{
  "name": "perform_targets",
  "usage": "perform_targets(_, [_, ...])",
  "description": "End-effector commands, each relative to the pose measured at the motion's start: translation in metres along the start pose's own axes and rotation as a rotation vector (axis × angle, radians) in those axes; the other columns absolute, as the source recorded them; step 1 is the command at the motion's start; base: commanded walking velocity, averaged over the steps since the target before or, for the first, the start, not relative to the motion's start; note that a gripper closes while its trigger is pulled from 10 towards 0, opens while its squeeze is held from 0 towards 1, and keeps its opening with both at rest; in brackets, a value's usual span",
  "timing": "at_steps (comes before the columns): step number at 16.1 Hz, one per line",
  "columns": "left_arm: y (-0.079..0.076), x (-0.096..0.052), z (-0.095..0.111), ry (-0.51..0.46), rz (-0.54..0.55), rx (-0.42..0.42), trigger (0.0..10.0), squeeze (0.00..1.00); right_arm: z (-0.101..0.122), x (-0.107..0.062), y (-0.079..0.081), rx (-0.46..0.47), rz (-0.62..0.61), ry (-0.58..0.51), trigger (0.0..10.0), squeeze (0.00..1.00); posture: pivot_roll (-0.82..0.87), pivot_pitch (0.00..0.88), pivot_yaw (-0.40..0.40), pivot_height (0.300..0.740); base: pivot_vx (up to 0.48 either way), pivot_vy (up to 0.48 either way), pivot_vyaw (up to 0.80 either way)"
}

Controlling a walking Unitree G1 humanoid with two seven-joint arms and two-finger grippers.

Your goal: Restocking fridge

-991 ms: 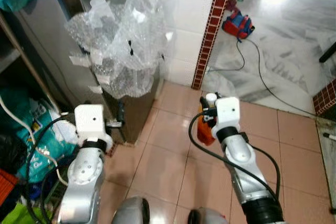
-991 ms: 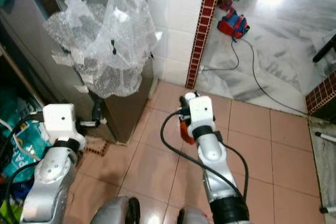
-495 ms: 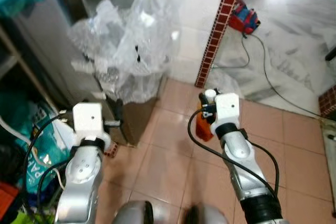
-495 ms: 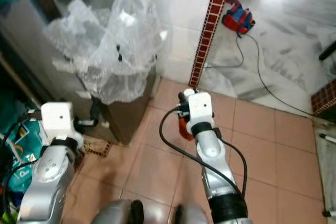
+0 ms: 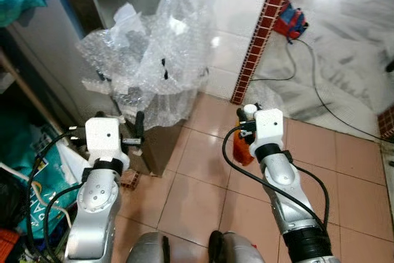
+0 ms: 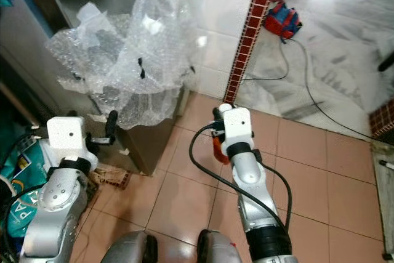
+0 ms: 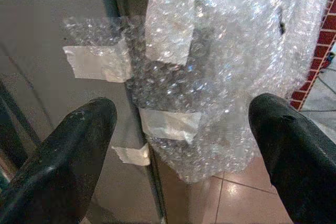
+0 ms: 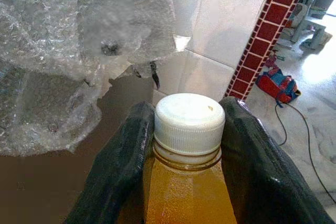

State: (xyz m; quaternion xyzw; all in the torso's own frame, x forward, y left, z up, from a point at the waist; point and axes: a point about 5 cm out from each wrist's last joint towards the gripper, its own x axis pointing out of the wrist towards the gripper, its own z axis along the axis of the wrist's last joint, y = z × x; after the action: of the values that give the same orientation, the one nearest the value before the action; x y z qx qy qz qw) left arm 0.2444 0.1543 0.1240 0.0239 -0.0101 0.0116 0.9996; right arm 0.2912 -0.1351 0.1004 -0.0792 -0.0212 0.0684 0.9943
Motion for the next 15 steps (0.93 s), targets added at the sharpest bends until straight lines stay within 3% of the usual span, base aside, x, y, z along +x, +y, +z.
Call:
perform_targets(1, [0.001, 0.000, 0.001, -0.007, -0.001, 0.008, 10.0, 0.00, 0.003, 0.001, -0.004, -0.002, -0.022, -0.018, 10.0, 0.00, 0.14, 0.109, -0.002, 0.740, 0.356, 0.296, 0.00])
perform_targets(7, [-0.007, 0.003, 0.002, -0.013, -0.029, -0.007, 10.0, 0.00, 0.000, -0.005, 0.001, 0.015, -0.009, -0.001, 10.0, 0.00, 0.13, 0.109, 0.001, 0.740, 0.342, 0.264, 0.00])
perform_targets(15, [-0.016, 0.002, 0.000, -0.009, -0.080, -0.013, 10.0, 0.00, 0.000, -0.003, -0.002, 0.009, -0.015, -0.003, 10.0, 0.00, 0.13, 0.108, -0.003, 0.740, 0.000, 0.000, 0.00])
